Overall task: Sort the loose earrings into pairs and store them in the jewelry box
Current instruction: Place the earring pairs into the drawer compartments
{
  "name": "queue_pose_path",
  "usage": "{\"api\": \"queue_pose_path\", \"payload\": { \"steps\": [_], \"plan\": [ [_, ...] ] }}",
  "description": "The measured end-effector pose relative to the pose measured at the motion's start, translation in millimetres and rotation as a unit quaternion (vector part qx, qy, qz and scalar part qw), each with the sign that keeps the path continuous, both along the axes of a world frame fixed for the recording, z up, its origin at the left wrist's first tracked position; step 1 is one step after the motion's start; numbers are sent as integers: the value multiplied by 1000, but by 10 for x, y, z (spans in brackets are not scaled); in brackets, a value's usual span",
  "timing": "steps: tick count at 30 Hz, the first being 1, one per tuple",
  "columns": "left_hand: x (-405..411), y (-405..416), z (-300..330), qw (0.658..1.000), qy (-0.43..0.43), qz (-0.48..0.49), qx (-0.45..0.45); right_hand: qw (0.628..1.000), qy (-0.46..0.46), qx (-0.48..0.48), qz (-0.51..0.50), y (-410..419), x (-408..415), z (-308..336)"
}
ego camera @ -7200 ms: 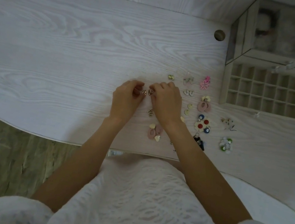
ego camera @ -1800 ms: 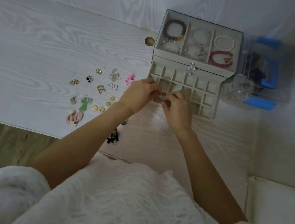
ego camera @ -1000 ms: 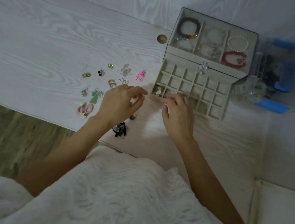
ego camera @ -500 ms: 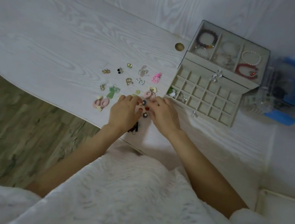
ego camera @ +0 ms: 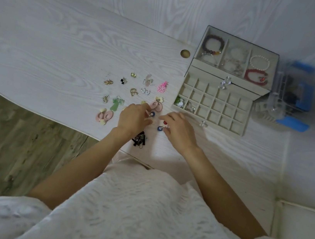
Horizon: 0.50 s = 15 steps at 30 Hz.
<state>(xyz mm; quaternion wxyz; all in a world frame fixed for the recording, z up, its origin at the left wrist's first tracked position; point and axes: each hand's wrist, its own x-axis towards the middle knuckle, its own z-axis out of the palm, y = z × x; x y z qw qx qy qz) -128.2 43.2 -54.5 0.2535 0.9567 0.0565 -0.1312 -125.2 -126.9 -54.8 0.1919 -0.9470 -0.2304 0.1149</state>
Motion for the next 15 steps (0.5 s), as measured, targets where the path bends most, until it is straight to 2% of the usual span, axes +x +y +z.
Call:
{"api": "queue_pose_path", "payload": {
  "steps": [7, 12, 15],
  "plan": [
    [-21, -40, 30, 999, 8, -15, -35, 993, 74, 23, -84, -101, -70, -39],
    [-21, -166, 35, 995, -34, -48, -75, 979, 95, 100, -153, -235, -134, 50],
    [-15, -230, 56, 993, -52, -62, -86, 958, 61, 168, -226, -408, -62, 183]
  ]
}}
